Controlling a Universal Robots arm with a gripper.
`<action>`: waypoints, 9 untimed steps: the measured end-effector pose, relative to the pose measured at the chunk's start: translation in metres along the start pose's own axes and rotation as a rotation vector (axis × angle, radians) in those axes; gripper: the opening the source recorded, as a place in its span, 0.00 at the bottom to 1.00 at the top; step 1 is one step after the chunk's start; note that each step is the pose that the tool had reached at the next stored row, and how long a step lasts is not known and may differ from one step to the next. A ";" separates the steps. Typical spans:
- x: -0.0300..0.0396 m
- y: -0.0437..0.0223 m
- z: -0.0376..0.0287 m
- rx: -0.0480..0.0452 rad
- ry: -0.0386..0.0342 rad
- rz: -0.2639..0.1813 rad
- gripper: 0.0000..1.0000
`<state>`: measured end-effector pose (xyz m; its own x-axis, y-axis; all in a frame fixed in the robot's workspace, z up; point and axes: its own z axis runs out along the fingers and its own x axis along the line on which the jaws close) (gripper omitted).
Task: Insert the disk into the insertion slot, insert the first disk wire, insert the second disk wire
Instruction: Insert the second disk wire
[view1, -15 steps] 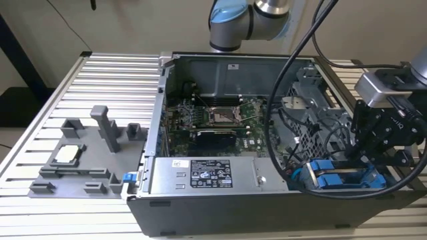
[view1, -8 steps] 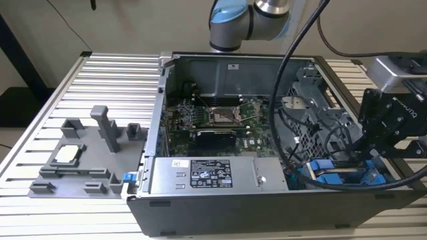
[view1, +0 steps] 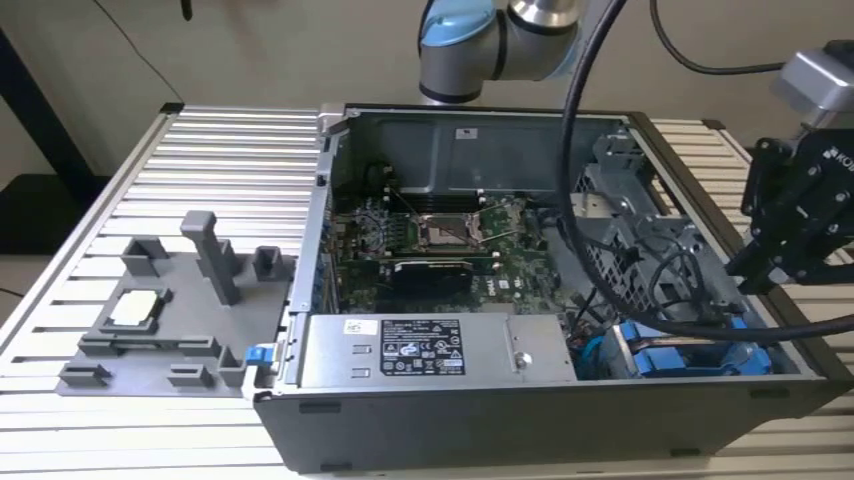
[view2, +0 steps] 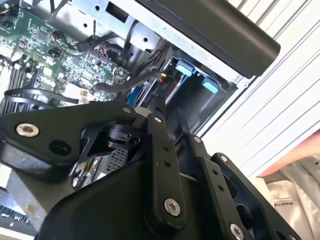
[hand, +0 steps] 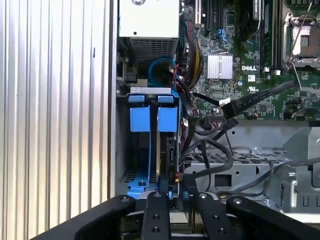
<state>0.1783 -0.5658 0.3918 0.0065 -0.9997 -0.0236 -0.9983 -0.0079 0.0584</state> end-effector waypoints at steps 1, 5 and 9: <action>-0.0001 0.0002 -0.0029 0.0000 0.0000 0.000 0.26; 0.0000 0.0002 -0.0031 0.0000 0.0002 0.000 0.26; -0.0019 0.0003 -0.0032 0.0000 0.0007 0.000 0.26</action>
<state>0.1781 -0.5640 0.3950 0.0066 -0.9997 -0.0229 -0.9983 -0.0079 0.0584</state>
